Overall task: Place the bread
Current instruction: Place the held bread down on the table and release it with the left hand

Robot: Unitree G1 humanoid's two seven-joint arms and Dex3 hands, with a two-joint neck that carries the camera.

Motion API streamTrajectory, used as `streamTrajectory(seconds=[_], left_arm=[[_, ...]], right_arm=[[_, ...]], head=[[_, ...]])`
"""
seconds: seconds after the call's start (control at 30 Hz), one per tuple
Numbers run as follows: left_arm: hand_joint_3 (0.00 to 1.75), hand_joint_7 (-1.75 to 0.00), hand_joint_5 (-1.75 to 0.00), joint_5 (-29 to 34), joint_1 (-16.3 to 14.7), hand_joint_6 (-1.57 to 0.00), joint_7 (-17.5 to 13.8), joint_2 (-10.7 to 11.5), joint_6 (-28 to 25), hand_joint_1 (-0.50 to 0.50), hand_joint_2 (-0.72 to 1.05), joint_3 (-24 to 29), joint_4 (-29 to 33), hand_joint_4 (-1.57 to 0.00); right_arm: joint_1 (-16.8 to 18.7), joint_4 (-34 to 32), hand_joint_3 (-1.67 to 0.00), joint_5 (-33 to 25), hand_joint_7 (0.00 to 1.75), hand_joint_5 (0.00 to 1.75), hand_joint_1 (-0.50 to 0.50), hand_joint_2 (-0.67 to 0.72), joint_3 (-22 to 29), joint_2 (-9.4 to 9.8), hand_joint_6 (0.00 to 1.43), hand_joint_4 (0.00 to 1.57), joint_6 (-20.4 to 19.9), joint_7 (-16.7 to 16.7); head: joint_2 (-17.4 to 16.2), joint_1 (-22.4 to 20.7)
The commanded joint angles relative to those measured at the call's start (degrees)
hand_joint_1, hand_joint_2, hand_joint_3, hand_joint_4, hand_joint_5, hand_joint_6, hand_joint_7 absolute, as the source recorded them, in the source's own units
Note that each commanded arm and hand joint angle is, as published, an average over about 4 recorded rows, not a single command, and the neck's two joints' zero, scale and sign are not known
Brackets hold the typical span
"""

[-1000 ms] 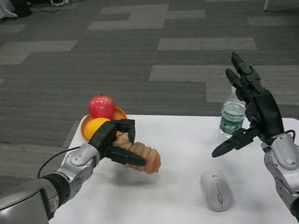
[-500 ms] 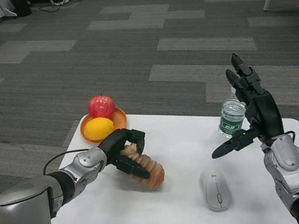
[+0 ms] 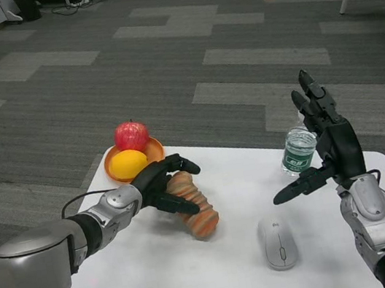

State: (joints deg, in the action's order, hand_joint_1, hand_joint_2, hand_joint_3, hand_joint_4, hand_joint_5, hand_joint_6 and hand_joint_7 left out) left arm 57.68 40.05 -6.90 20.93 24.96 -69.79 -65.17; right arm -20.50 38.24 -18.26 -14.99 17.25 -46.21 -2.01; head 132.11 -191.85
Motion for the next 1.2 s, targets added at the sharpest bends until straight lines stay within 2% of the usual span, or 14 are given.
streamTrajectory(seconds=[0.03,0.1,0.17,0.23,0.37,0.5,0.67,0.8,0.9,1.0,1.1,1.2], left_arm=[[0.09,-0.72,-0.36,-0.37,-0.76,-0.05,-0.13,0.07,-1.58,0.30,1.05,-0.78,-0.57,0.00],[0.09,-0.59,-0.31,-0.37,-0.76,-0.03,-0.18,0.07,-1.58,0.30,1.05,-0.78,-0.57,0.00],[0.09,-0.52,-0.31,-0.37,-0.76,-0.03,-0.31,0.03,-1.58,0.24,1.05,-0.74,-0.57,0.00],[0.09,-0.49,-0.31,-0.37,-0.76,-0.03,-0.44,-0.04,-1.56,0.18,1.05,-0.52,-0.57,0.00],[0.09,-0.49,-0.31,-0.39,-0.76,-0.03,-1.23,-0.10,-1.41,0.18,1.05,-0.34,-0.57,0.00],[0.09,-0.44,-0.31,-0.50,-0.81,-0.01,-2.37,-0.10,-0.53,0.11,1.03,-0.08,-0.57,0.00],[0.09,-0.31,-0.26,-0.48,-0.85,0.00,-2.99,-0.15,0.57,0.04,0.76,0.29,-0.57,0.00],[0.09,-0.16,-0.10,-0.46,-0.94,0.00,-3.36,-0.19,1.65,-0.10,0.54,0.89,-0.57,0.00],[0.09,-0.14,-0.13,-0.46,-1.07,0.00,-3.38,-0.19,2.59,-0.16,0.43,1.46,-0.57,0.00],[0.09,-0.12,-0.21,-0.44,-1.20,0.00,-3.38,-0.26,4.04,-0.25,0.25,2.12,-0.57,0.00],[0.09,-0.07,-0.21,-0.37,-1.38,0.00,-3.34,-0.32,5.76,-0.32,0.10,3.04,-0.53,0.00],[0.09,-0.07,-0.18,-0.53,-1.73,0.00,-3.01,-0.37,7.12,-0.34,0.07,3.96,-0.35,0.00]], right_arm=[[0.24,0.34,0.00,-0.28,0.00,0.10,-0.38,0.22,0.11,0.42,0.00,0.00,-0.20,0.16],[0.20,0.47,0.00,-0.28,0.00,0.10,-0.38,0.22,0.09,0.42,0.00,0.00,-0.20,0.16],[0.20,0.60,0.00,-0.28,0.00,0.10,-0.38,0.22,0.09,0.42,0.00,0.00,-0.20,0.16],[0.20,0.78,0.00,-0.28,0.00,0.10,-0.38,0.22,0.14,0.37,0.00,0.00,-0.20,0.16],[0.18,1.09,0.00,-0.28,0.00,0.10,-0.38,0.22,0.07,0.33,0.00,0.00,-0.20,0.16],[0.02,1.35,0.00,-0.28,0.00,0.10,-0.38,0.22,0.09,0.33,0.00,0.00,-0.20,0.16],[-0.13,1.61,0.00,-0.28,0.00,0.10,-0.38,0.22,0.14,0.33,0.00,0.00,-0.20,0.16],[-0.33,1.83,0.00,-0.28,0.00,0.10,-0.38,0.22,0.14,0.33,0.00,0.00,-0.20,0.16],[-0.46,2.01,0.00,-0.28,0.00,0.10,-0.38,0.22,0.14,0.33,0.00,0.00,-0.20,0.16],[-0.59,2.12,0.00,-0.28,0.00,0.10,-0.38,0.22,0.11,0.33,0.00,0.00,-0.20,0.16],[-0.68,2.18,0.00,-0.28,0.00,0.10,-0.38,0.22,0.05,0.33,0.00,0.00,-0.20,0.16],[-0.68,2.18,0.00,-0.28,0.00,0.10,-0.38,0.22,0.07,0.33,0.00,0.00,-0.20,0.16]], head=[[-0.05,-0.06],[-0.04,0.00],[-0.08,0.03],[-0.15,0.01],[-0.29,-0.11],[-0.38,0.00],[-0.47,0.02],[-0.49,0.12],[-0.49,0.13],[-0.51,0.07],[-0.47,0.17],[-0.35,0.33]])
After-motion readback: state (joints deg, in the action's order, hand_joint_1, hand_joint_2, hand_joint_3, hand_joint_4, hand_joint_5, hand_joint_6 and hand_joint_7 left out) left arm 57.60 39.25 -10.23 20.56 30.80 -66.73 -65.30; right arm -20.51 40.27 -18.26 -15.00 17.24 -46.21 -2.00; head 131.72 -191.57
